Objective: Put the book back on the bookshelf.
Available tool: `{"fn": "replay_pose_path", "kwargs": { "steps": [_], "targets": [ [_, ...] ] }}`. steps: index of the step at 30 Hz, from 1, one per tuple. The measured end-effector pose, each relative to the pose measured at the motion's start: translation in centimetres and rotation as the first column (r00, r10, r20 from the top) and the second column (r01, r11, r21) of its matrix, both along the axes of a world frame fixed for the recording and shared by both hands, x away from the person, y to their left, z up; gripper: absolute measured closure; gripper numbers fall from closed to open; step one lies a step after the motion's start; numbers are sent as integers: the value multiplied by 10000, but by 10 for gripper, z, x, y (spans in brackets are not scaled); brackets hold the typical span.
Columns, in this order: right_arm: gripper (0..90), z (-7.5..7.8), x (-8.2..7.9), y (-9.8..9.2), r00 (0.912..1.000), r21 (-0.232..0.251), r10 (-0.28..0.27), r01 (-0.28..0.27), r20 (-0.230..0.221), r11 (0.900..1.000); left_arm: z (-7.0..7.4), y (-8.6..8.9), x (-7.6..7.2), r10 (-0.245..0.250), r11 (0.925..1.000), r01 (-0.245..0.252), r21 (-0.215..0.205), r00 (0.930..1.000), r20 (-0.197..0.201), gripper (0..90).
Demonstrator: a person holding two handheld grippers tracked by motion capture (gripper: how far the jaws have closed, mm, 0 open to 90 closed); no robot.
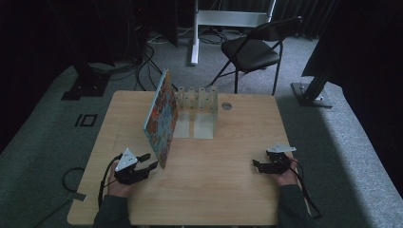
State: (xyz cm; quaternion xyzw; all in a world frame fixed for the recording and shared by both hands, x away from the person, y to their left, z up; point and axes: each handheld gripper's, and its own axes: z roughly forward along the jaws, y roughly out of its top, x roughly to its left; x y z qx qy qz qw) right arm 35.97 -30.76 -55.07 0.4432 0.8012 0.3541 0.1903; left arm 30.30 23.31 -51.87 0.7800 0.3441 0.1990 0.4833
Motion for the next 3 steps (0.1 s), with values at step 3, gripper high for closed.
{"fn": "replay_pose_path", "kwargs": {
  "steps": [3],
  "targets": [
    [193,0,0,0,10000,-1,7,-7,6,10000,-2,2,0,56,9999,-56,87,10000,-47,514]
  ]
}}
